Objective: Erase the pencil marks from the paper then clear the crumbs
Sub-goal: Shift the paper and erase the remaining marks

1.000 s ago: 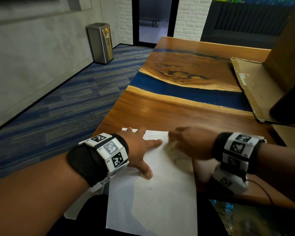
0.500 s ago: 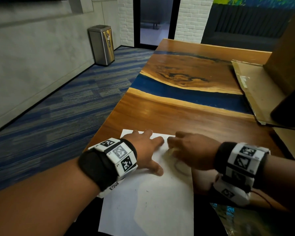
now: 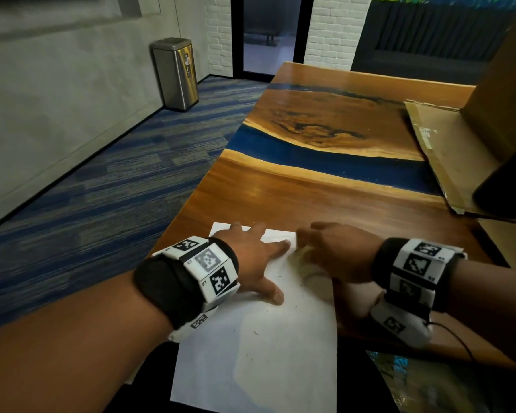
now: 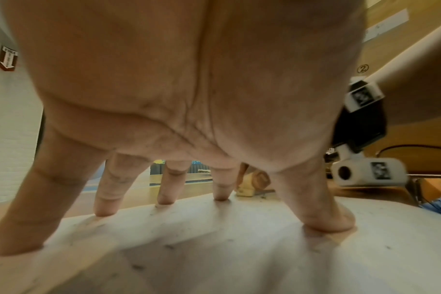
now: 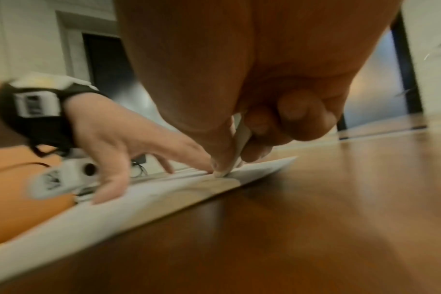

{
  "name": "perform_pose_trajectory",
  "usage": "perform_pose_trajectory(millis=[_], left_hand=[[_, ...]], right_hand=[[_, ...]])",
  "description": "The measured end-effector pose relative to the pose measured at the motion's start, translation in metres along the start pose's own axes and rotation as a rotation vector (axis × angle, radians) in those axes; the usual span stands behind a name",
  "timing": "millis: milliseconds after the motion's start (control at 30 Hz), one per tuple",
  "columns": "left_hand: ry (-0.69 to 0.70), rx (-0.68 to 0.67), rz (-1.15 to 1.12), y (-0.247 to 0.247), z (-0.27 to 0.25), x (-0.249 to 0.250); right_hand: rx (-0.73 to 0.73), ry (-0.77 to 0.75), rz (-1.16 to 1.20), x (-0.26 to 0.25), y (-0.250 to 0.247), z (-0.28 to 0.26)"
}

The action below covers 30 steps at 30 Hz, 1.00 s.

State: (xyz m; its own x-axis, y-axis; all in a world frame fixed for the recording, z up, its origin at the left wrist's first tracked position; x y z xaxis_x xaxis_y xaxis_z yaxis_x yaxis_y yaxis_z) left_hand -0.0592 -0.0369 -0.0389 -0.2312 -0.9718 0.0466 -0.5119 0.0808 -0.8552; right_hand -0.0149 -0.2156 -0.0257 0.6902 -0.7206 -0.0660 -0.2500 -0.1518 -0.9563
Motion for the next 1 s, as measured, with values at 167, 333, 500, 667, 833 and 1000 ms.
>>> perform_pose_trajectory(millis=[167,333,500,667,833,1000], left_hand=[[0.002,-0.001,-0.012,-0.001,0.002,-0.001],[-0.01,-0.005,0.007,-0.001,0.004,0.0],[-0.008,-0.013,0.024,-0.003,0.003,0.0],[-0.025,-0.031,0.036,-0.005,0.002,0.003],[-0.019,-0.041,0.038,-0.008,0.0,0.004],[-0.027,-0.04,0.042,-0.007,-0.001,0.005]], right_hand=[[-0.047,-0.158,0.021,-0.02,0.006,-0.014],[0.023,0.025,-0.067,0.013,0.0,-0.002],[-0.051,-0.182,-0.001,-0.019,0.013,-0.02],[0.028,0.039,-0.075,0.017,0.003,-0.006],[-0.054,-0.176,-0.047,-0.013,0.012,-0.022],[0.019,0.053,-0.099,0.023,0.001,-0.015]])
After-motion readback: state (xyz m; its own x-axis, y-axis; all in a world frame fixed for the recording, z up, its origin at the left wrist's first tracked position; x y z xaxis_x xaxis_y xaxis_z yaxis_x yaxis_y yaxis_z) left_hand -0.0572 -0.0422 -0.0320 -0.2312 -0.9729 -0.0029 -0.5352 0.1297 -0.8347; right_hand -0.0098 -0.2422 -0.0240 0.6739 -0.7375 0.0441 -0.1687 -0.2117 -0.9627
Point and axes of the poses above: each hand's wrist, its own z-axis towards the middle knuckle, its own y-axis out of the palm, x = y × z, the point moved 2 cm from there along z, towards the middle knuckle, and after that the axes turned 4 degrees about -z, right-handed, at the moved point
